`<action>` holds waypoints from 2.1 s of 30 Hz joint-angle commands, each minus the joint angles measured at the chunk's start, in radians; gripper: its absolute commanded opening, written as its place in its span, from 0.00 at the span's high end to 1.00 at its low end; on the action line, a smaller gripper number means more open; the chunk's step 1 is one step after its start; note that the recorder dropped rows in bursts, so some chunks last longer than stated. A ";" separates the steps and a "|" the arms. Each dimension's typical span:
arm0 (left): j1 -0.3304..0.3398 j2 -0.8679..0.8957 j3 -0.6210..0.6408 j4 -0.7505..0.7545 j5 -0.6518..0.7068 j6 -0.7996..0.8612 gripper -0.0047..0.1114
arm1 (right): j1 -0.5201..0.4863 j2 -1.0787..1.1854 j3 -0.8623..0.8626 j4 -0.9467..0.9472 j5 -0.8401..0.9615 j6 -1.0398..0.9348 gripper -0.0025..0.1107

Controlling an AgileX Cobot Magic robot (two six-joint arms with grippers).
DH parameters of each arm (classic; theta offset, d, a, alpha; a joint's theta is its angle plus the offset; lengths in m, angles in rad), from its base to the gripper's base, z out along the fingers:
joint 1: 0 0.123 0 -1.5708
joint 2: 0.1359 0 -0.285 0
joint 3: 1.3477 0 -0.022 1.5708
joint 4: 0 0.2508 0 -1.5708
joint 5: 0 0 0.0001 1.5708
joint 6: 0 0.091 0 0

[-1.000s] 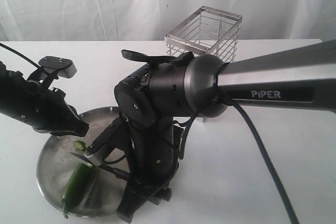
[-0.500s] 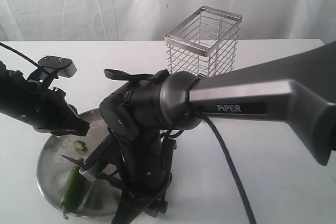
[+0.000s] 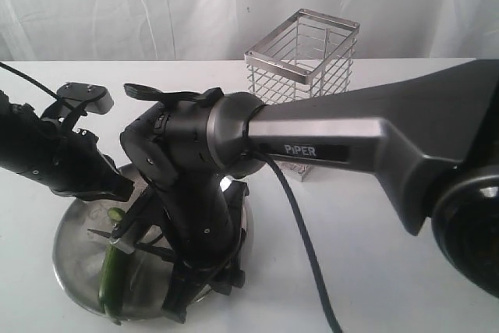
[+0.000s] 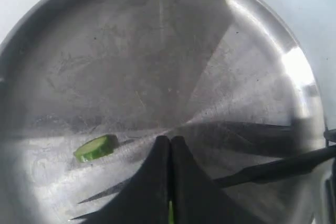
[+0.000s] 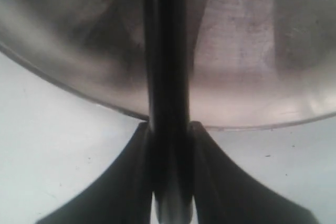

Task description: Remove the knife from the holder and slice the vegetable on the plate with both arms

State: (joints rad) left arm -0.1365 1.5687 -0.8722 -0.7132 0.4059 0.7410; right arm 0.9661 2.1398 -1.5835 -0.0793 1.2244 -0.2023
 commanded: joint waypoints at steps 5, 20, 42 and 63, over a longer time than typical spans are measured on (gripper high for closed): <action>-0.005 -0.010 0.004 -0.025 0.044 -0.007 0.96 | 0.040 0.021 -0.021 -0.006 -0.003 -0.062 0.98; -0.005 -0.010 0.004 -0.004 0.128 -0.011 0.83 | 0.040 0.028 -0.021 -0.206 -0.003 -0.060 0.98; -0.005 -0.043 0.004 0.173 0.185 -0.210 0.96 | 0.040 0.028 -0.021 -0.206 -0.003 -0.060 0.98; 0.075 0.046 0.057 0.110 0.032 -0.156 0.96 | 0.040 0.028 -0.021 -0.204 -0.003 -0.058 0.98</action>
State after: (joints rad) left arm -0.0618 1.5989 -0.8216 -0.5729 0.4442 0.5644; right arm 1.0091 2.1667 -1.6020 -0.2732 1.2286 -0.2575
